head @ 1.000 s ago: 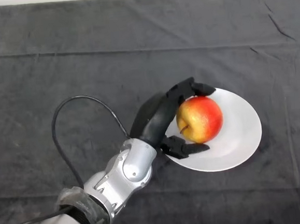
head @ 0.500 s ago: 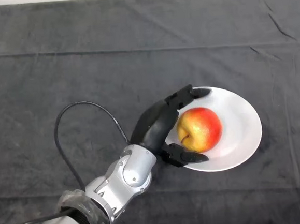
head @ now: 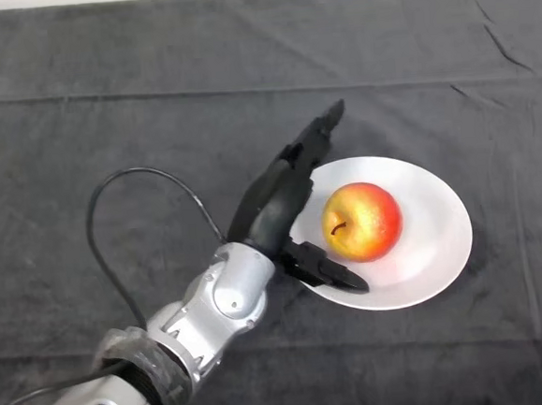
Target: Move the apple to the plate
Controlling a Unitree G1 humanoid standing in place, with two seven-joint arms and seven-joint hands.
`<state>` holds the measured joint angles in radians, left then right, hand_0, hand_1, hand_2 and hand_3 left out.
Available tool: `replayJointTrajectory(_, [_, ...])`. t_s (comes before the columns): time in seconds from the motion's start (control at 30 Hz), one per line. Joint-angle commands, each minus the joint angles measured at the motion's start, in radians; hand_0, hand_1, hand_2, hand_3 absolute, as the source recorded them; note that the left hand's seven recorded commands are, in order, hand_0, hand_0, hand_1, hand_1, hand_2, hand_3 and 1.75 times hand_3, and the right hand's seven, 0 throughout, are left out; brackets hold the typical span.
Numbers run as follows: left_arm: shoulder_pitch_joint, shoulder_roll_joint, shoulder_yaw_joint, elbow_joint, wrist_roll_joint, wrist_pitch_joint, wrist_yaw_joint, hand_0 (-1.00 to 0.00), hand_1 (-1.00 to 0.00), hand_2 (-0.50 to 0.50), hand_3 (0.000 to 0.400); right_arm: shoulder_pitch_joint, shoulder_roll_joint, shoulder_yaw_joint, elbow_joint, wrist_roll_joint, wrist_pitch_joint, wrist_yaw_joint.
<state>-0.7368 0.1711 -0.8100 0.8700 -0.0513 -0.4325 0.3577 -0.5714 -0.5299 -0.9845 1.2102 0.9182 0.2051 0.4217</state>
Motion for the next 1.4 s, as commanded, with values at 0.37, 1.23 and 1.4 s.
replayJointTrajectory(0.37, [-0.006,0.152,0.142,-0.087,-0.031,-0.073,-0.008,0.00,0.00,0.00,0.000,-0.002,-0.008,-0.0012,-0.021,0.0163,-0.003,0.0048])
replayJointTrajectory(1.23, [0.262,0.388,0.535,-0.071,-0.115,-0.251,0.008,0.00,0.00,0.00,0.000,-0.001,-0.006,-0.0002,-0.025,0.0152,-0.004,0.0032])
replayJointTrajectory(1.4, [0.295,0.390,0.618,0.007,-0.157,-0.287,0.007,0.00,0.00,0.00,0.000,-0.001,-0.006,-0.0003,-0.026,0.0152,-0.003,0.0031])
